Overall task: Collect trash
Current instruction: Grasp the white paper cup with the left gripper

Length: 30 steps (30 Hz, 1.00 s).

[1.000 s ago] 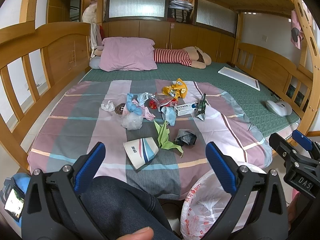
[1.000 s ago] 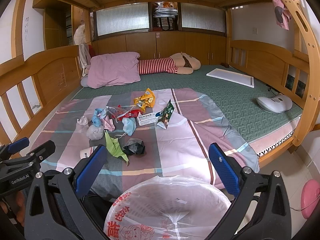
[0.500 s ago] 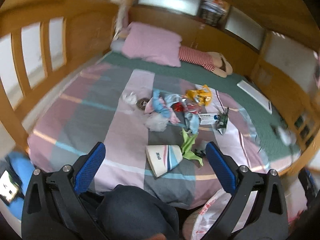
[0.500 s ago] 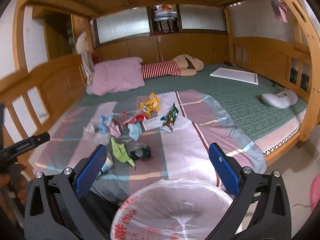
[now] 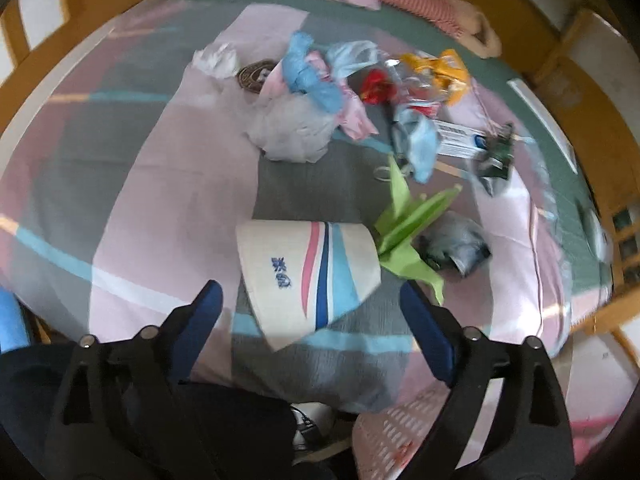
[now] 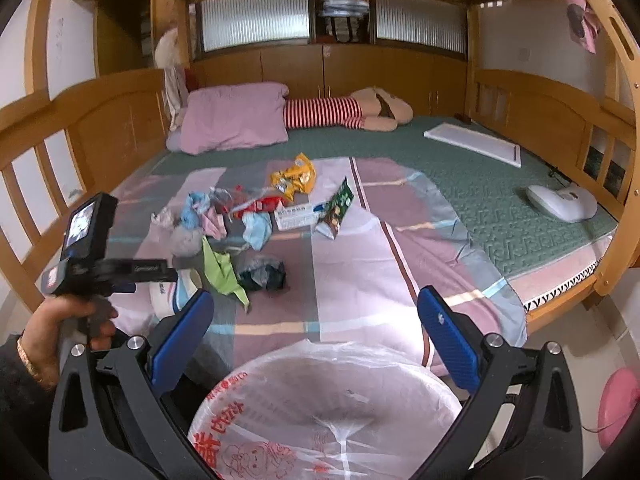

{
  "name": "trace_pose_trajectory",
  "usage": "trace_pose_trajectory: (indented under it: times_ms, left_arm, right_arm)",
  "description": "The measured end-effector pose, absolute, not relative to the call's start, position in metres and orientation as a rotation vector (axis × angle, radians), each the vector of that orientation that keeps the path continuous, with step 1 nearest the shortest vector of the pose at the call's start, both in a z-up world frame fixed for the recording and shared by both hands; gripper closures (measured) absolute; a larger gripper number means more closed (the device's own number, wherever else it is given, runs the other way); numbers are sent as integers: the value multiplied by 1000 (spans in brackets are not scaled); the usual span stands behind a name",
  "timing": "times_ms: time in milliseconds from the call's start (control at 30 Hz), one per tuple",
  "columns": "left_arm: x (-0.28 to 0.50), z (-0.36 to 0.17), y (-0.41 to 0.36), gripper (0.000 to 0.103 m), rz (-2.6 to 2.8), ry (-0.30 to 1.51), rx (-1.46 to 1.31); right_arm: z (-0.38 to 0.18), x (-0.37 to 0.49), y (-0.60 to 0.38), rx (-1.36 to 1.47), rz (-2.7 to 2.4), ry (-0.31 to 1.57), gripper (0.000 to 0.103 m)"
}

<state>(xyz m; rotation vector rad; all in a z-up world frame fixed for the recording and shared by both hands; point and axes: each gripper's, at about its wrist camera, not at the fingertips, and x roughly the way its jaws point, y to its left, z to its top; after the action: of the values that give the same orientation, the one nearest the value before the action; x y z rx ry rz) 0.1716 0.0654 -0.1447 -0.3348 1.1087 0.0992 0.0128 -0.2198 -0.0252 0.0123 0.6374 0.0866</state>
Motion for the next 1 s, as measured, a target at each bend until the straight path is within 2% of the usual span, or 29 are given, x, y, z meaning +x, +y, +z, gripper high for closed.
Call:
trace_pose_trajectory:
  times_ms: [33, 267, 467, 600, 767, 1000]
  left_arm:
    - [176, -148, 65, 4, 105, 1096, -338]
    - [199, -200, 72, 4, 159, 1237, -430]
    - [202, -206, 69, 4, 163, 1244, -368]
    - [200, -205, 73, 12, 185, 1219, -365]
    - [197, -197, 84, 14, 184, 1151, -427]
    - [174, -152, 107, 13, 324, 870, -434]
  right_arm:
    - [-28, 17, -220, 20, 84, 657, 3]
    - [-48, 38, -206, 54, 79, 752, 3]
    - [-54, 50, -177, -2, 81, 758, 3]
    - [-57, 55, -166, 18, 108, 773, 3]
    - [-61, 58, -163, 13, 107, 781, 3]
    - [-68, 63, -174, 76, 113, 784, 3]
